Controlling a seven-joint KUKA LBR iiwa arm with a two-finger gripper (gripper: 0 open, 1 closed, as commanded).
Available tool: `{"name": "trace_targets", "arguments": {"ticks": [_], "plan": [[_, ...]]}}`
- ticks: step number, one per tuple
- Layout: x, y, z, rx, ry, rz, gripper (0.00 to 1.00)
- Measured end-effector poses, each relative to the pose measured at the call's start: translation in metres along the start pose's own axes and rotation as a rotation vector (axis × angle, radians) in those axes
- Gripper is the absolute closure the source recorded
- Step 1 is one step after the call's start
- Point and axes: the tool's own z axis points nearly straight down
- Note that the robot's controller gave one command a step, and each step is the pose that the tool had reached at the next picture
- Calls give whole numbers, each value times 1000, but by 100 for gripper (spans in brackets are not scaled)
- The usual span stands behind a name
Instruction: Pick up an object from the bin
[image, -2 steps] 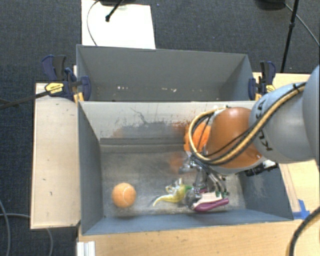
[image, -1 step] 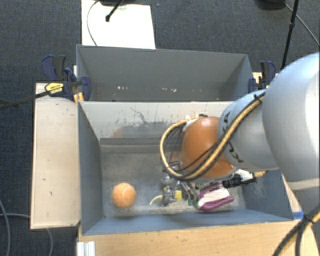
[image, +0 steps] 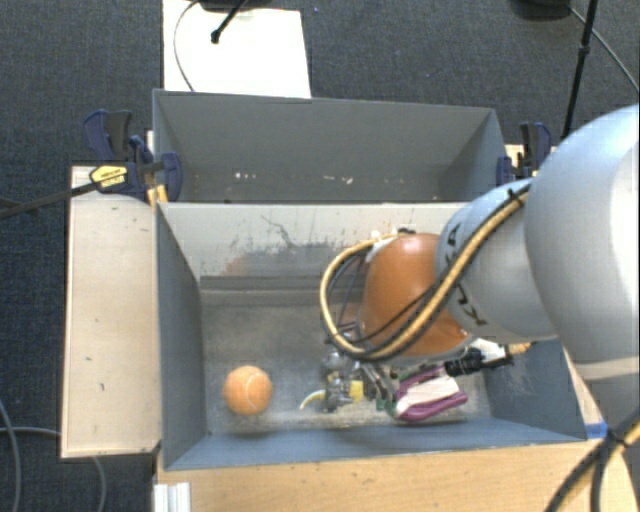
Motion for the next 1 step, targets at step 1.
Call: {"name": "trace_targets", "arguments": {"ticks": [1], "plan": [[-3, 0, -45, 6, 15, -13, 100]]}}
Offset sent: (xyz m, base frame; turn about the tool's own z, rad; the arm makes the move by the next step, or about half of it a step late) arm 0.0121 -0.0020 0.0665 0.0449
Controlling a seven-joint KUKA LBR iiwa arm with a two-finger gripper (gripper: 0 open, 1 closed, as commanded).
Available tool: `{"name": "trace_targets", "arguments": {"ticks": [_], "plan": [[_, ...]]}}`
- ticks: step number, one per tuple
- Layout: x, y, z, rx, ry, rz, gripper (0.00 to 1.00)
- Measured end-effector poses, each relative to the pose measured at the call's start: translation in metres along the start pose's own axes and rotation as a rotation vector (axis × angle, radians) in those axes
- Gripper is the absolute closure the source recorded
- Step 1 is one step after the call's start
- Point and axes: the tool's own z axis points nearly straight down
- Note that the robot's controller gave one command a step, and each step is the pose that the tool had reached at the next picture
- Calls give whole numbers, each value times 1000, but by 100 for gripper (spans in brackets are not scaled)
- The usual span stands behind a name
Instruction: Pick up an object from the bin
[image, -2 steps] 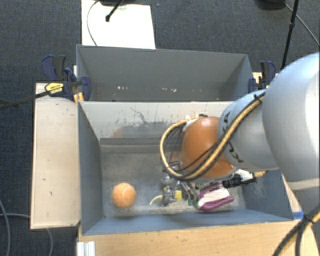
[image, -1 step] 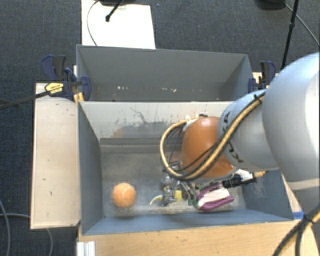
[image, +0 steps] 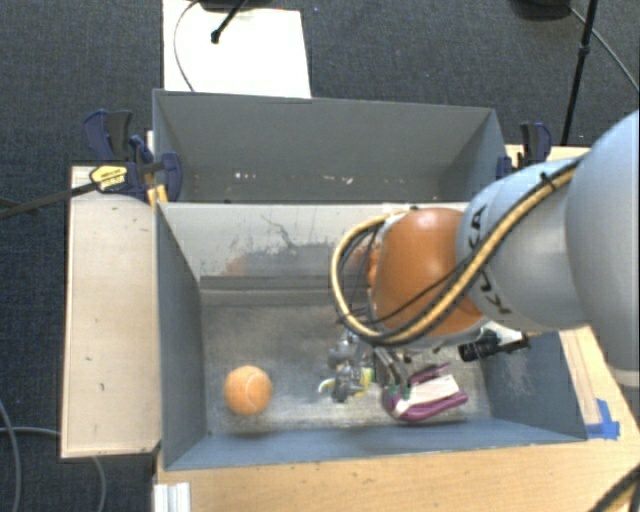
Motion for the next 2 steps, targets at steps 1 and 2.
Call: {"name": "trace_targets", "arguments": {"ticks": [1, 2], "plan": [[-8, 1, -38, -4, -11, 28, 100], [-21, -10, -73, 0, 0, 55, 100]]}}
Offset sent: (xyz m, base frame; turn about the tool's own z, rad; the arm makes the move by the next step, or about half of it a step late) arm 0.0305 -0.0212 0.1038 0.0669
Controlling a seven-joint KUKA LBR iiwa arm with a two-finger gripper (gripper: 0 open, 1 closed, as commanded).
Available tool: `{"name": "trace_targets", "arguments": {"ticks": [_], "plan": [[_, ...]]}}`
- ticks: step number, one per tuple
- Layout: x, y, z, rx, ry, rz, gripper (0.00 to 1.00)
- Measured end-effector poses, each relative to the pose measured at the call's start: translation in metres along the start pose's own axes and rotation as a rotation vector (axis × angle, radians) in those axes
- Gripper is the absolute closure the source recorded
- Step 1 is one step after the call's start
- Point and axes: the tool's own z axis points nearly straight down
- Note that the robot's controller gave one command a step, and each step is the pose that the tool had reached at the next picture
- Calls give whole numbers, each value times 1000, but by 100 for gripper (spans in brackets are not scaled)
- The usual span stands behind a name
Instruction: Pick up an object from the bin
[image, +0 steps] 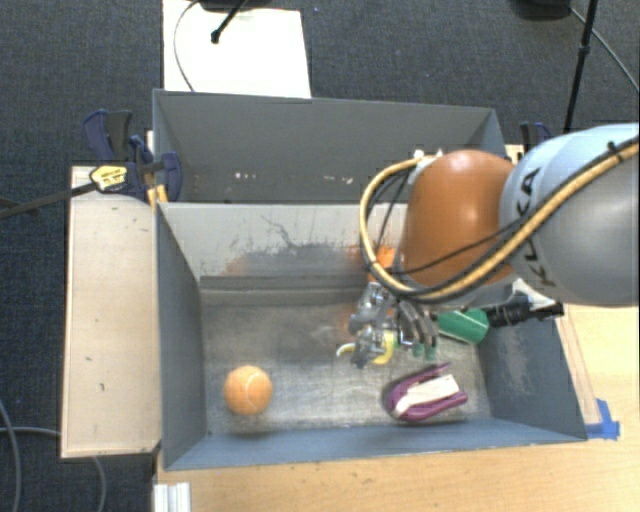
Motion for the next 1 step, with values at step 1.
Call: {"name": "trace_targets", "arguments": {"ticks": [1], "plan": [[-7, 0, -39, -2, -15, 13, 100]]}}
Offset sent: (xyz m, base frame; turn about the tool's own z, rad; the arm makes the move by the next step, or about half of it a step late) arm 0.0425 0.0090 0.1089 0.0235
